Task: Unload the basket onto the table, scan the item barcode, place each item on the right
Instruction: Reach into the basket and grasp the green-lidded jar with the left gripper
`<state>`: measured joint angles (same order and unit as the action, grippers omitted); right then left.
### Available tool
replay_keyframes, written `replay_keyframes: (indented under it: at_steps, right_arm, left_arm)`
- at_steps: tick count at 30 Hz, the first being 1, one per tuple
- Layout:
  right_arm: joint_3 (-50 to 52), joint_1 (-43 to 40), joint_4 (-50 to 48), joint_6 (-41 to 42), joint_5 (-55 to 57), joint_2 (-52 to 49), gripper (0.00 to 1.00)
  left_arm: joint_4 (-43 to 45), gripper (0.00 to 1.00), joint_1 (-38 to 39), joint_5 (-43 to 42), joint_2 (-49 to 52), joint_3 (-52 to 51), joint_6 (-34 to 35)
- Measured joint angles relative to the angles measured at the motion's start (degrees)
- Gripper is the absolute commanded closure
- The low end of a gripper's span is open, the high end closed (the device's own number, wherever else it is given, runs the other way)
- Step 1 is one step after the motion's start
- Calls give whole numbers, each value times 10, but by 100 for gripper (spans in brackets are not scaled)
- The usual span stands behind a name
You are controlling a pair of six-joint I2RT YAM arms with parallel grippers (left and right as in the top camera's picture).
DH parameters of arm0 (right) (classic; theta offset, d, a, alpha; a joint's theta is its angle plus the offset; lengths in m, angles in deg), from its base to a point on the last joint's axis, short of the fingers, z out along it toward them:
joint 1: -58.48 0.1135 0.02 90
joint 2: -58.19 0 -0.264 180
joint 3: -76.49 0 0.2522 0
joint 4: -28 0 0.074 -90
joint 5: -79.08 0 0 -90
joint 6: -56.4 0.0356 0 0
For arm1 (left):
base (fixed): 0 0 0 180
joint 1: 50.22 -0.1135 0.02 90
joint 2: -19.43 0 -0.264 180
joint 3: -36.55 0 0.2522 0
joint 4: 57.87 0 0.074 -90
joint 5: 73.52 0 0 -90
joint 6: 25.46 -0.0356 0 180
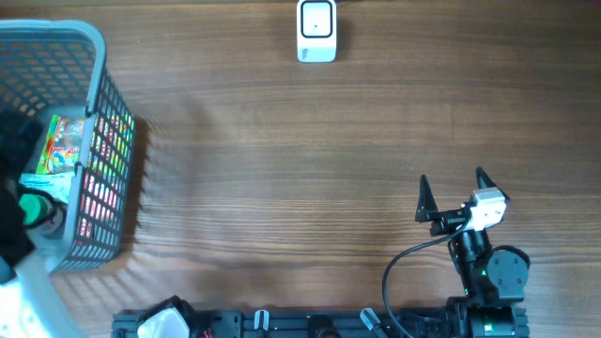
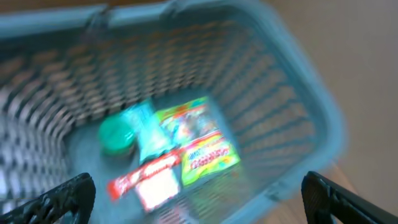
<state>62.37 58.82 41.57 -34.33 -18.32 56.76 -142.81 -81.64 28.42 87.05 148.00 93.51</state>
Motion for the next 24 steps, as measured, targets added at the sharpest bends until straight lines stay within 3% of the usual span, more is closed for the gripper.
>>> replay_keyframes:
  at_steps: [3, 8, 15, 24]
  right_arm:
    - [0, 0, 0, 0, 0, 0, 0]
    - [0, 0, 0, 0, 0, 0, 0]
    - [0, 0, 0, 0, 0, 0, 0]
    - [0, 0, 0, 0, 0, 0, 0]
  left_arm:
    - [-46, 0, -79, -7, 63, 0, 82]
    - [-46, 0, -145, -9, 153, -30, 130]
    - [109, 0, -159, -8, 199, -189, 140]
    - [208, 0, -159, 54, 226, -213, 106]
